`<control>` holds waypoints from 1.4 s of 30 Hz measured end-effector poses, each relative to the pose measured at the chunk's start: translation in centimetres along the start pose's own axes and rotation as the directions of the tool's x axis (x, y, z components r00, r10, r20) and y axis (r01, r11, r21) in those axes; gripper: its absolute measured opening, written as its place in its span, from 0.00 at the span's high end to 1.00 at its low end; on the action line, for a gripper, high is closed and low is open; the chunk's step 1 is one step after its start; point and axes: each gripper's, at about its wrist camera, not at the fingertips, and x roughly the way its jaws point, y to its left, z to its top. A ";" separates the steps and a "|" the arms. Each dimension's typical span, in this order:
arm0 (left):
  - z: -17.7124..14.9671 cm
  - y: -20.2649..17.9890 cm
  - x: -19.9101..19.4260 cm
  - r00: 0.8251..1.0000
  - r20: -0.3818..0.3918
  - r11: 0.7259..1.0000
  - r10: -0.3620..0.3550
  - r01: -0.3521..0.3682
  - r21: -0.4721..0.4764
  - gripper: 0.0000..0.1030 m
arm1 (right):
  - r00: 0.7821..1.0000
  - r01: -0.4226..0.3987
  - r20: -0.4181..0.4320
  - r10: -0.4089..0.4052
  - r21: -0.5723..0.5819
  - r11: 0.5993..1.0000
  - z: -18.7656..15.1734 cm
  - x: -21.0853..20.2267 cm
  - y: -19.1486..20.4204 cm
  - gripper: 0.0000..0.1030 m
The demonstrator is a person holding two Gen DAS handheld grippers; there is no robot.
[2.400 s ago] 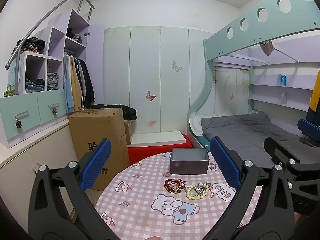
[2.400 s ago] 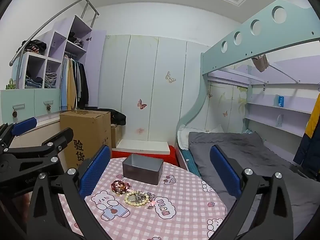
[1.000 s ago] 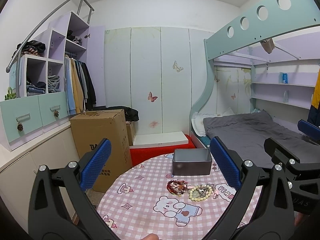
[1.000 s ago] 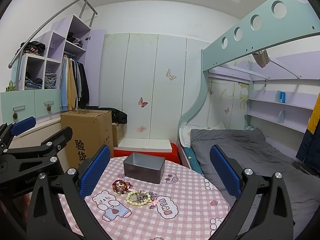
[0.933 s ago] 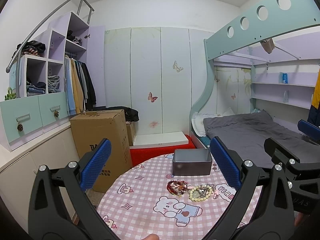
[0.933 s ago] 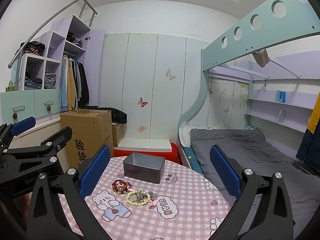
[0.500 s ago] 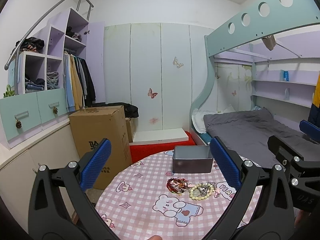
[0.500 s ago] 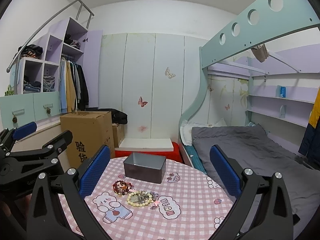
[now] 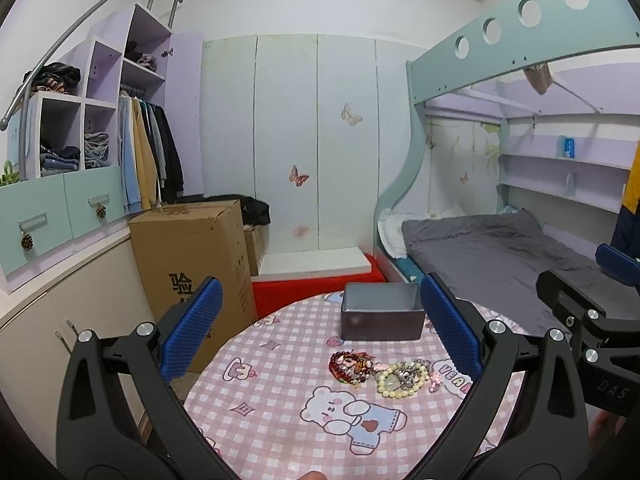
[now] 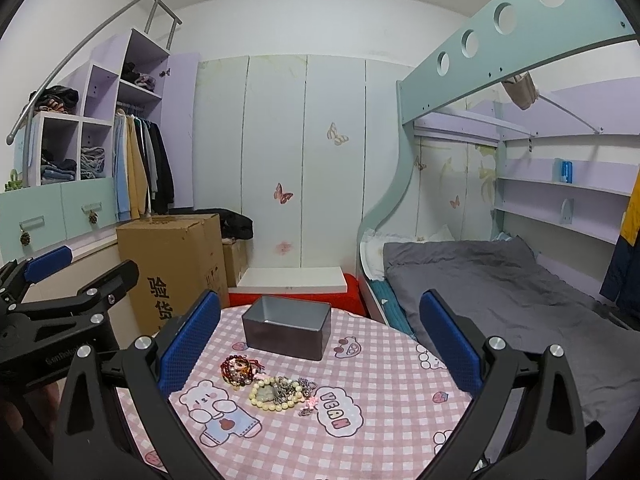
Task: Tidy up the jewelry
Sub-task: 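Move both tools down toward the jewelry pile beside the grey tin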
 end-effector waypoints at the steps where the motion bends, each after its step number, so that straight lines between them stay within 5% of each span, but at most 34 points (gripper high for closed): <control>1: -0.1 0.1 0.4 1.000 -0.012 1.000 0.000 0.000 0.001 0.06 | 1.000 0.010 -0.006 -0.010 0.000 1.000 -0.1 0.2 -0.1 0.07; 10: -2.7 1.9 5.1 0.981 -0.190 0.999 -0.040 0.034 -0.034 0.06 | 0.994 0.011 -0.109 -0.009 0.019 1.000 -1.7 3.4 -1.1 0.07; 19: -6.9 1.9 11.0 0.912 -0.392 0.993 -0.122 0.111 -0.050 0.06 | 0.958 0.002 -0.287 0.006 0.028 1.000 -4.8 8.3 -2.3 0.07; 23: -8.1 0.6 12.7 0.894 -0.428 0.991 -0.128 0.135 -0.015 0.06 | 0.940 -0.006 -0.342 0.022 0.048 0.999 -6.0 10.1 -2.9 0.07; 30: -9.5 -0.4 15.3 0.864 -0.482 0.985 -0.147 0.171 0.006 0.24 | 0.911 -0.046 -0.408 0.064 0.055 0.997 -7.4 12.2 -2.9 0.08; 42: -12.2 -4.7 19.2 0.762 -0.599 0.954 -0.248 0.300 -0.014 0.48 | 0.860 -0.070 -0.501 0.094 0.067 0.995 -9.1 15.1 -3.7 0.23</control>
